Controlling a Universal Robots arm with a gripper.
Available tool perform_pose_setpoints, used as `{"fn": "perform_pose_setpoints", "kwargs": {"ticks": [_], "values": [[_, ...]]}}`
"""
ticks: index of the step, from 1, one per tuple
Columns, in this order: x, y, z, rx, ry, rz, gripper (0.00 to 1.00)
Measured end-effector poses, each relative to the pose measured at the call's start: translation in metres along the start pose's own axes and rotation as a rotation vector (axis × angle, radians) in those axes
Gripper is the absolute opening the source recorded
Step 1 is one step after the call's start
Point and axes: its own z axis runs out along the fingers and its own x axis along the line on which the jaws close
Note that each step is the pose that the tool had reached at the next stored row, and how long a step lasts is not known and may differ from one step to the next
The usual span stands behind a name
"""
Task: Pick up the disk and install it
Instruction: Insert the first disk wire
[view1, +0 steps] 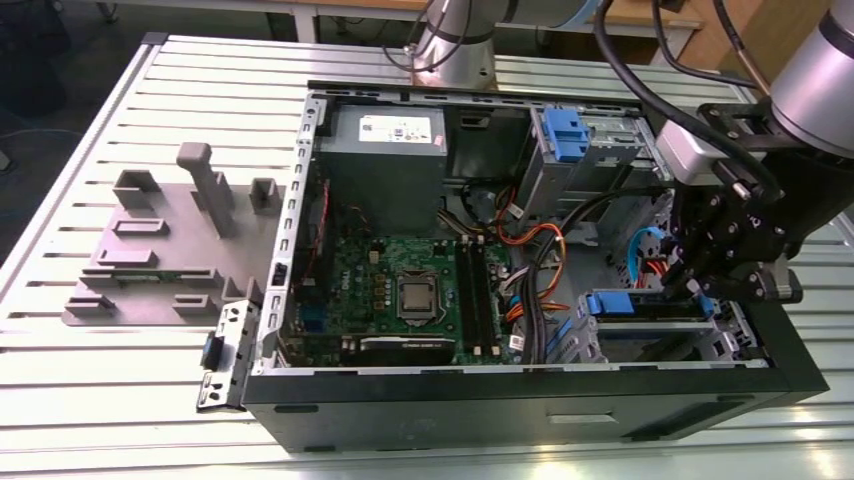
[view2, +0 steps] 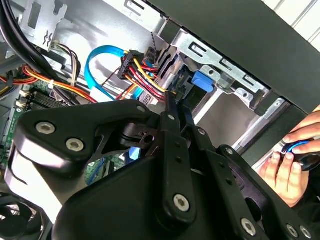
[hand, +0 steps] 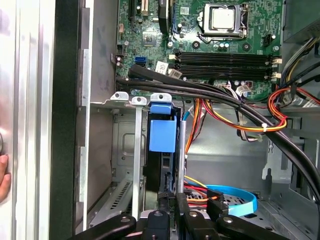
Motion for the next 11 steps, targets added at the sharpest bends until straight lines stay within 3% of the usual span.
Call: {"fn": "perform_pose_setpoints", "kwargs": {"ticks": [11], "values": [[0.0008,0.0001,0.0009,0.0002,0.0001,0.0,0.17]]}}
